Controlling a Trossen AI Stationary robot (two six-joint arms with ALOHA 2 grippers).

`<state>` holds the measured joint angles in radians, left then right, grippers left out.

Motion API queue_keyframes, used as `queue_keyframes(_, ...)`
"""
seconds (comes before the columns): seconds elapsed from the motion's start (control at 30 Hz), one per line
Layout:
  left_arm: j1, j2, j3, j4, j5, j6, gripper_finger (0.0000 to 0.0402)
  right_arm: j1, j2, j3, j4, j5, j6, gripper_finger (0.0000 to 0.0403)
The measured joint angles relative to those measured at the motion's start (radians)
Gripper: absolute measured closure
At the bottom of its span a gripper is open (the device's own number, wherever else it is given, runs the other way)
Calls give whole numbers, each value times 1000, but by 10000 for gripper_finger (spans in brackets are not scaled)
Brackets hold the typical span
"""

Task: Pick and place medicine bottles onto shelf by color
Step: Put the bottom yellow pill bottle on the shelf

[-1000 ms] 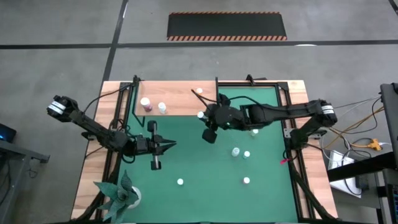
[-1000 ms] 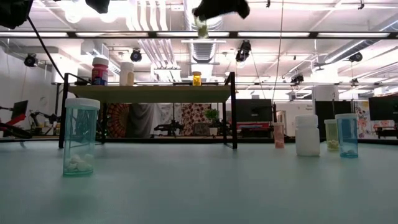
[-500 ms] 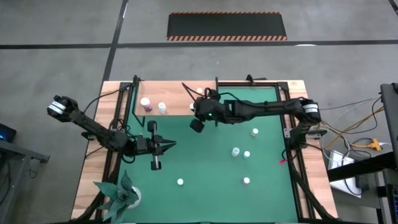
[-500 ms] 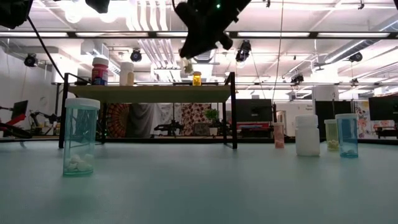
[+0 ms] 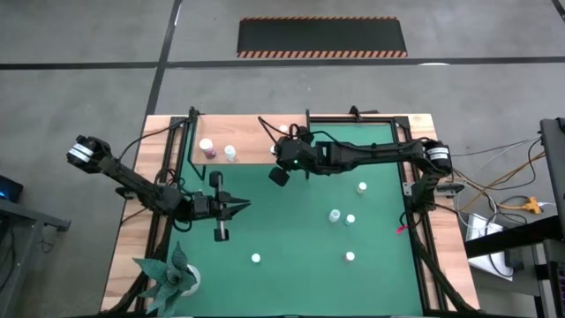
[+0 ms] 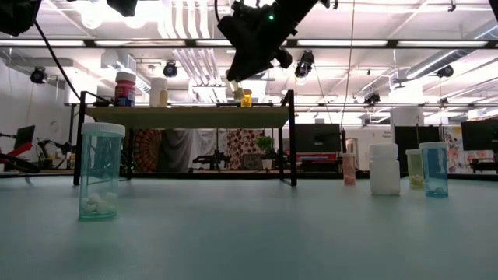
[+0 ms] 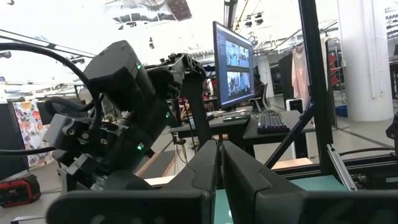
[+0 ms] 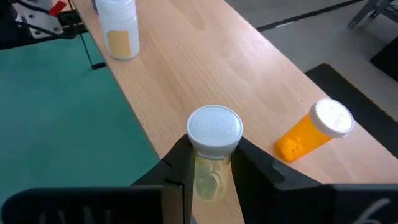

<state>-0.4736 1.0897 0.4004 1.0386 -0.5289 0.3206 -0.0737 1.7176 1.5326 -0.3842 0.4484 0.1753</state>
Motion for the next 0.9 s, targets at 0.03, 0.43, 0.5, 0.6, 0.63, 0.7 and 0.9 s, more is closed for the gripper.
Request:
queue_keyframes(0.03, 0, 0, 0, 0, 0, 0, 393, 0, 0, 0, 0, 0, 0, 326)
queue_keyframes(0.43, 0, 0, 0, 0, 0, 0, 393, 1, 0, -6, -3, 0, 8, 321)
queue_keyframes(0.5, 0, 0, 0, 0, 0, 0, 393, 1, 0, -9, -4, 0, 8, 320)
queue_keyframes(0.6, 0, 0, 0, 0, 0, 0, 393, 1, 0, -14, -4, 0, 8, 320)
queue_keyframes(0.63, 0, 0, 0, 0, 0, 0, 393, 1, 0, -15, -4, 0, 8, 320)
queue_keyframes(0.7, 0, 0, 0, 0, 0, 0, 393, 1, 0, -19, -4, 0, 7, 320)
queue_keyframes(0.9, 0, 0, 0, 0, 0, 0, 393, 1, 0, -34, -3, 0, 6, 319)
